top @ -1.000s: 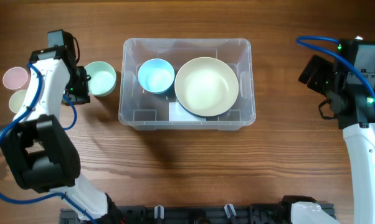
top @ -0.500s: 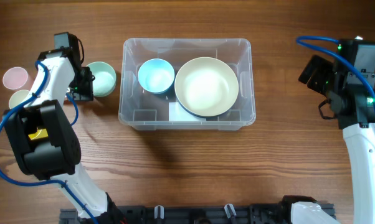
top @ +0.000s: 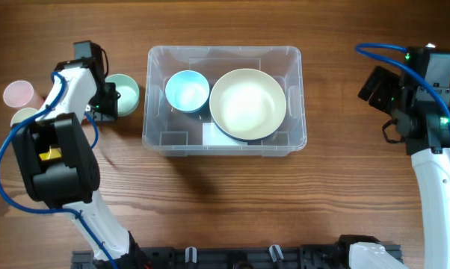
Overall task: Pack container
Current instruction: 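Move the left gripper to the mint green bowl and grasp its rim, then carry the mint green bowl right and lower it onto the light blue bowl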
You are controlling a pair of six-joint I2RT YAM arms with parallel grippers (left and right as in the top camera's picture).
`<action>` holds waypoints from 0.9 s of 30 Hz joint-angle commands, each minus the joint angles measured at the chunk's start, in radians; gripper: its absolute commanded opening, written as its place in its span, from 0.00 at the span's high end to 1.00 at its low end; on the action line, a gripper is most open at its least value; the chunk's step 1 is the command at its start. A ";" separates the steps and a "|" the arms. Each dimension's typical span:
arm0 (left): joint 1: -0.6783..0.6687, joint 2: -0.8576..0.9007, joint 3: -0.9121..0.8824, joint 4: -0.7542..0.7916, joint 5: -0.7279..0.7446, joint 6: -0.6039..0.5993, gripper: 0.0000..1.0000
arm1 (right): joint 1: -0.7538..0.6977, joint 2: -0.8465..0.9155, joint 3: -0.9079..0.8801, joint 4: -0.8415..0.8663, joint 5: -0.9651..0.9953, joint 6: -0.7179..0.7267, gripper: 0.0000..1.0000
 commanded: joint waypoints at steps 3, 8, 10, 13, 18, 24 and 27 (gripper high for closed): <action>0.001 0.009 0.008 -0.005 0.014 0.052 0.94 | 0.000 -0.003 0.012 0.000 0.021 0.012 0.00; 0.001 0.005 0.008 -0.009 0.044 0.080 0.96 | 0.000 -0.003 0.012 0.000 0.021 0.012 0.00; 0.001 -0.002 0.008 -0.009 0.050 0.087 0.96 | 0.000 -0.003 0.012 0.000 0.021 0.011 0.00; 0.001 -0.021 0.008 -0.016 0.050 0.089 0.96 | 0.000 -0.003 0.012 0.000 0.021 0.012 0.00; 0.001 -0.096 0.009 -0.013 0.049 0.144 0.96 | 0.000 -0.003 0.012 0.000 0.021 0.012 0.00; -0.011 -0.333 0.009 -0.009 0.048 0.380 0.96 | 0.000 -0.003 0.012 0.000 0.021 0.011 0.00; -0.022 -0.415 0.009 -0.009 0.048 0.475 0.96 | 0.000 -0.003 0.012 0.000 0.021 0.012 0.00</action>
